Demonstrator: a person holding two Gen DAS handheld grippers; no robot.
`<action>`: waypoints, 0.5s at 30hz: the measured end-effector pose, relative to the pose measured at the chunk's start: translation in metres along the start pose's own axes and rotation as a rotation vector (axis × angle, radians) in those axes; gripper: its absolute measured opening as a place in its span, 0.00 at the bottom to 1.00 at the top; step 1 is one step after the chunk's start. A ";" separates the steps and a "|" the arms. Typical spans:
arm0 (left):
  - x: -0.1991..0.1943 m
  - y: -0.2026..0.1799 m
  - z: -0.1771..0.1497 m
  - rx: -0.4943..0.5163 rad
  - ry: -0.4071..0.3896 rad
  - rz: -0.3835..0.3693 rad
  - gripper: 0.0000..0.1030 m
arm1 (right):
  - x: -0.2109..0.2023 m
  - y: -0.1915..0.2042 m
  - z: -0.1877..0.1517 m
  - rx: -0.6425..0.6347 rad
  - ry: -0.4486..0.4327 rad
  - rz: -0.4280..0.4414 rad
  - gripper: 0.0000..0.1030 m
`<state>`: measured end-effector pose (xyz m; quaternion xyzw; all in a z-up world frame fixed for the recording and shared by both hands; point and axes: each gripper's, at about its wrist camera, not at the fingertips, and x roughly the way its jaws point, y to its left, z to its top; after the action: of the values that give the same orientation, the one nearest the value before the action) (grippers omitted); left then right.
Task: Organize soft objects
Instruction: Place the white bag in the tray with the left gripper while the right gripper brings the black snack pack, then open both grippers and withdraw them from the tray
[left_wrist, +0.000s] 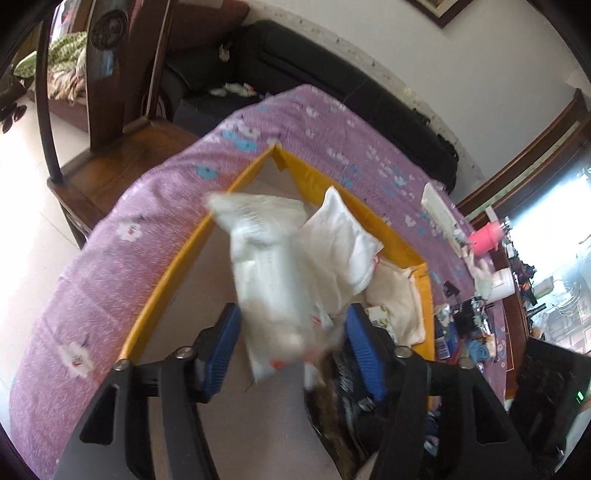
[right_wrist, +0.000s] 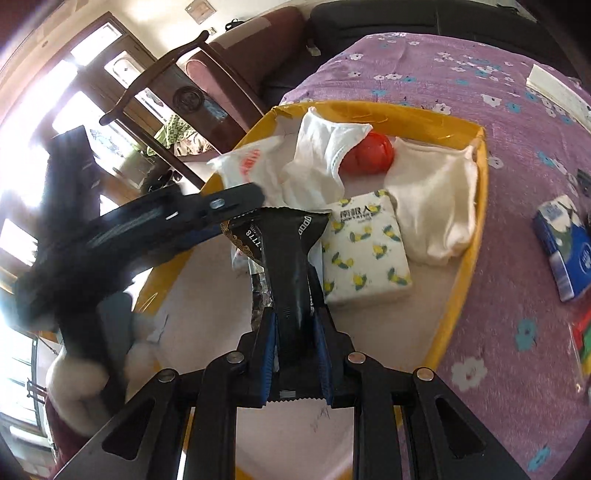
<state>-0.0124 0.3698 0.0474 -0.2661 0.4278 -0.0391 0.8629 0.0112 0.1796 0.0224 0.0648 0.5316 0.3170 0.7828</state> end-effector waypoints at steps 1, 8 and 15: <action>-0.005 -0.001 -0.001 0.003 -0.017 -0.002 0.65 | 0.002 0.000 0.002 0.000 0.000 -0.004 0.22; -0.048 -0.008 -0.012 0.052 -0.139 0.036 0.77 | -0.008 0.000 -0.003 0.030 -0.029 0.018 0.38; -0.086 -0.006 -0.039 0.035 -0.226 0.057 0.80 | -0.076 -0.019 -0.030 0.016 -0.188 -0.043 0.70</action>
<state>-0.0957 0.3733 0.0929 -0.2415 0.3345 0.0085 0.9109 -0.0249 0.1150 0.0615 0.0893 0.4596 0.2884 0.8352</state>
